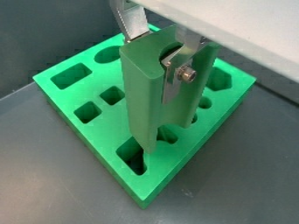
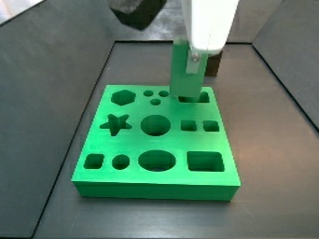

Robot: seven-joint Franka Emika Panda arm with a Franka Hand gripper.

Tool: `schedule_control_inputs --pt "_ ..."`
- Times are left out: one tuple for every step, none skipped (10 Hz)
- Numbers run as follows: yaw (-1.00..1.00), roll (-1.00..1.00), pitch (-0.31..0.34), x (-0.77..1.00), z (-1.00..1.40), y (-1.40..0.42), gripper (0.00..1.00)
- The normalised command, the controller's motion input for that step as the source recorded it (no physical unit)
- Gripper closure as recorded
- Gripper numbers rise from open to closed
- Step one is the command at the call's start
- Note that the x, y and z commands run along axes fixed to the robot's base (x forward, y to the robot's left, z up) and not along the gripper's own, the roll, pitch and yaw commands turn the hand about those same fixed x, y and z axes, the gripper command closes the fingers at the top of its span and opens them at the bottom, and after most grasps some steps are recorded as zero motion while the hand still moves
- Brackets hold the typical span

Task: Pick up the arch object. Move up. Move to above the board. Insert the arch object.
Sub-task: Insert the arch object.

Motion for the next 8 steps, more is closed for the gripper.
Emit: schedule_control_inputs --pt "0.08 0.00 0.000 0.38 -0.36 0.00 1.00" --pt "0.18 0.10 0.003 0.39 -0.31 -0.11 1.00" --pt "0.26 0.12 0.009 0.22 -0.32 -0.09 1.00" --pt "0.35 0.13 0.000 0.07 -0.31 -0.04 1.00" --pt "0.26 0.11 0.000 0.00 -0.30 0.00 1.00" --pt "0.09 0.09 0.000 -0.23 -0.25 0.00 1.00" --pt "0.00 0.06 0.000 -0.20 -0.33 0.00 1.00" --pt "0.00 0.04 -0.014 -0.22 -0.37 0.01 1.00"
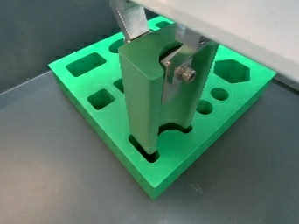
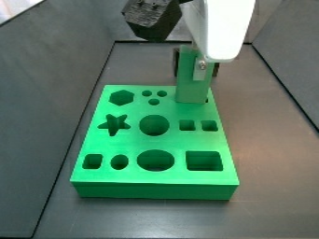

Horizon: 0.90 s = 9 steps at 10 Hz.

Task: Pick up the arch object. Move up. Move to above the board. Insert the arch object.
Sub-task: Insert the arch object.

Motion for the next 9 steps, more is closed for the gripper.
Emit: schedule_control_inputs --pt "-0.06 0.00 -0.044 0.00 -0.41 0.01 1.00" --pt "-0.07 0.00 -0.059 0.00 -0.41 0.02 1.00" --pt "0.00 0.10 -0.047 0.01 -0.50 0.00 1.00" --pt "0.00 0.16 -0.076 0.10 -0.43 0.04 1.00" --pt "0.00 0.11 -0.100 0.18 -0.26 0.03 1.00" --pt "-0.06 0.00 0.000 0.11 -0.03 0.00 1.00" --pt "-0.03 0.00 0.000 0.00 0.00 0.00 1.00" --pt "0.00 0.01 -0.019 0.00 -0.09 0.00 1.00" --pt "0.00 0.20 -0.051 0.00 -0.11 0.01 1.00"
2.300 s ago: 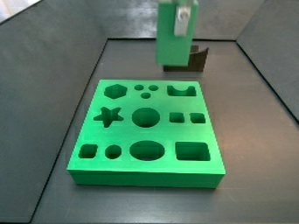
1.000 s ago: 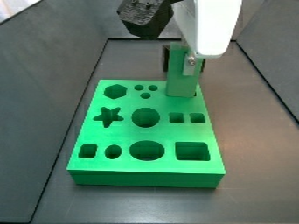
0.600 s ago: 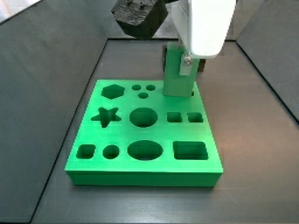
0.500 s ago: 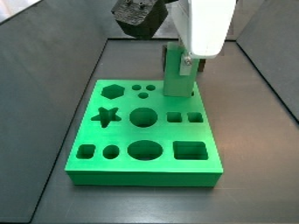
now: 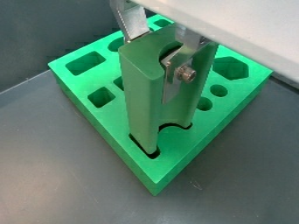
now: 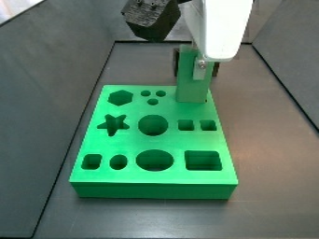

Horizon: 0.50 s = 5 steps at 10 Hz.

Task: Pick up the arch object. Move up. Move to above the board. Insert the arch object.
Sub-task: Insert the arch object.

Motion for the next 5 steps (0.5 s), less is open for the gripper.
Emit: schedule_control_inputs --pt "0.00 0.24 -0.053 0.00 -0.15 0.00 1.00" --pt "0.01 0.24 -0.031 0.00 -0.18 0.00 1.00" --pt "0.04 0.36 -0.060 -0.01 -0.17 0.00 1.00" --pt "0.03 0.48 -0.021 -0.01 -0.15 0.00 1.00" --pt "0.00 0.33 0.000 0.00 -0.14 0.00 1.00"
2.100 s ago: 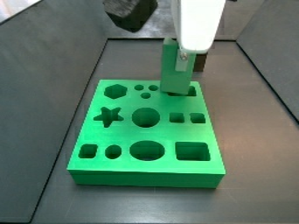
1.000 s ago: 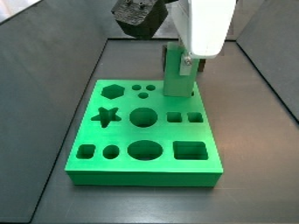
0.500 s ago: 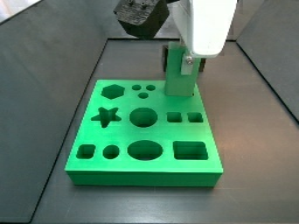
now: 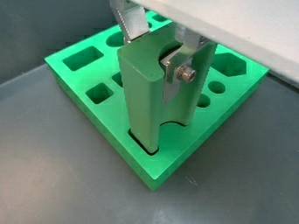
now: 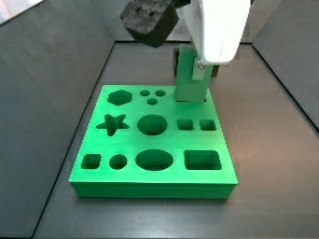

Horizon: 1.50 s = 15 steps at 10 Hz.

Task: Pick up the arch object. Move up. Move to above the board. Insert the arch object.
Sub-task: Insert the arch object.

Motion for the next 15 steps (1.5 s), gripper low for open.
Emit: schedule_control_inputs --pt "0.00 0.00 -0.017 0.00 -0.02 0.00 1.00" --pt "0.00 0.00 -0.099 0.00 -0.34 0.00 1.00" --pt "0.00 -0.04 -0.117 0.00 -0.47 0.00 1.00" --pt "-0.04 -0.21 -0.176 -0.07 -0.34 0.01 1.00" --pt "0.00 -0.21 -0.131 -0.05 -0.23 0.00 1.00" --pt "0.00 -0.26 -0.124 -0.08 -0.17 -0.01 1.00" --pt "0.00 -0.27 -0.121 -0.10 -0.17 0.00 1.00" --pt "0.00 -0.17 -0.104 -0.06 -0.30 0.00 1.00" --pt "0.00 -0.02 -0.094 -0.05 -0.37 0.00 1.00" --pt "0.00 0.00 -0.090 -0.02 -0.50 0.00 1.00" --pt "0.00 0.00 -0.150 -0.12 -0.70 0.00 1.00" --pt "0.00 0.22 -0.076 -0.28 -0.51 0.00 1.00" --pt "0.22 0.26 0.003 -0.05 -0.21 -0.05 1.00" --pt "0.00 0.00 0.061 0.15 -0.03 0.00 1.00" --pt "0.00 0.00 0.000 0.00 0.00 0.02 1.00"
